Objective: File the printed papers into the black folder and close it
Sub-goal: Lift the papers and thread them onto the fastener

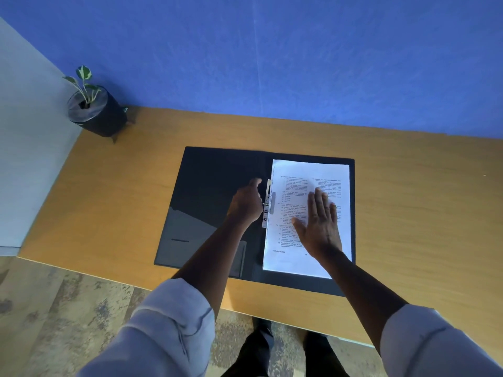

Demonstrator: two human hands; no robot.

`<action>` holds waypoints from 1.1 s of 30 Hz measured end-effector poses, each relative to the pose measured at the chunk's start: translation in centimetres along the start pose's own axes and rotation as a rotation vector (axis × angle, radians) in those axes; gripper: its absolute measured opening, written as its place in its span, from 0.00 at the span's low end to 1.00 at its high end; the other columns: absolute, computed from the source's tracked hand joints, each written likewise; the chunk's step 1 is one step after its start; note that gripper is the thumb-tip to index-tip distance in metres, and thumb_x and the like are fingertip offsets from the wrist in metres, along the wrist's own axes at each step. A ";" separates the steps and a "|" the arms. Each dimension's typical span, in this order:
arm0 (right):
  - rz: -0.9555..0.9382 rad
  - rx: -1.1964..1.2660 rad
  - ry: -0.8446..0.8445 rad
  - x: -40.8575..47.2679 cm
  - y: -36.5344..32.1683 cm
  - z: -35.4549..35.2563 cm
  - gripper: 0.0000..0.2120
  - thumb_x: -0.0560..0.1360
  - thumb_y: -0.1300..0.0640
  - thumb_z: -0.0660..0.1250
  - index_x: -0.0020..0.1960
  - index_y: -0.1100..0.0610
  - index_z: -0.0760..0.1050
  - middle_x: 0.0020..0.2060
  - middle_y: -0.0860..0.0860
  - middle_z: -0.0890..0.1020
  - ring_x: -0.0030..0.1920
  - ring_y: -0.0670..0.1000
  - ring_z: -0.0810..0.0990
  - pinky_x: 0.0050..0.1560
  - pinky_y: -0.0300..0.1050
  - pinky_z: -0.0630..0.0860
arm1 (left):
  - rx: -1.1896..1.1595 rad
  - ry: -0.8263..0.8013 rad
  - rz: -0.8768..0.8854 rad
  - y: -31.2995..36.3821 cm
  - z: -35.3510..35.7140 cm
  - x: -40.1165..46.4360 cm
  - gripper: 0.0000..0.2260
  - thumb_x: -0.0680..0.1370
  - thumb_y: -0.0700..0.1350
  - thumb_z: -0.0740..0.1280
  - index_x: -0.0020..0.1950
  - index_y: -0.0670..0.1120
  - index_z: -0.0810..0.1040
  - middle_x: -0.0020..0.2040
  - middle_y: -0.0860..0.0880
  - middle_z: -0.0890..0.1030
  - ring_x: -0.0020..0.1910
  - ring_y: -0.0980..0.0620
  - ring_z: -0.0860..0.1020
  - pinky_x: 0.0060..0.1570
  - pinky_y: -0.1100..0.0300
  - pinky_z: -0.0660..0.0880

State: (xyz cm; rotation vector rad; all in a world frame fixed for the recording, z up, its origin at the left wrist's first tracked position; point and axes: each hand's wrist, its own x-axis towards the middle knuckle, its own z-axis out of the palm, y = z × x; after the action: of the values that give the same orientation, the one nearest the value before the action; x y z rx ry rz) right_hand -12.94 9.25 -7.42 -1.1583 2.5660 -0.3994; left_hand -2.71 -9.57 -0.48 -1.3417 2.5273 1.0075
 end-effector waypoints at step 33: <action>0.060 -0.116 -0.004 12.0 3.6 -7.3 0.24 0.78 0.46 0.67 0.71 0.55 0.72 0.68 0.59 0.71 0.67 0.64 0.69 0.66 0.60 0.68 | 0.275 -0.173 0.312 -5.8 4.1 -9.9 0.69 0.62 0.67 0.78 0.79 0.49 0.27 0.81 0.47 0.31 0.80 0.47 0.33 0.79 0.52 0.40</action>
State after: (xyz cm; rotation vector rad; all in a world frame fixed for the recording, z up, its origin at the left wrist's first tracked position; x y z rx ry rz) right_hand -25.69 3.32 -3.89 -1.1159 2.6437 -0.2365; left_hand 6.93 -2.48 -2.81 -0.7717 2.6676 0.7433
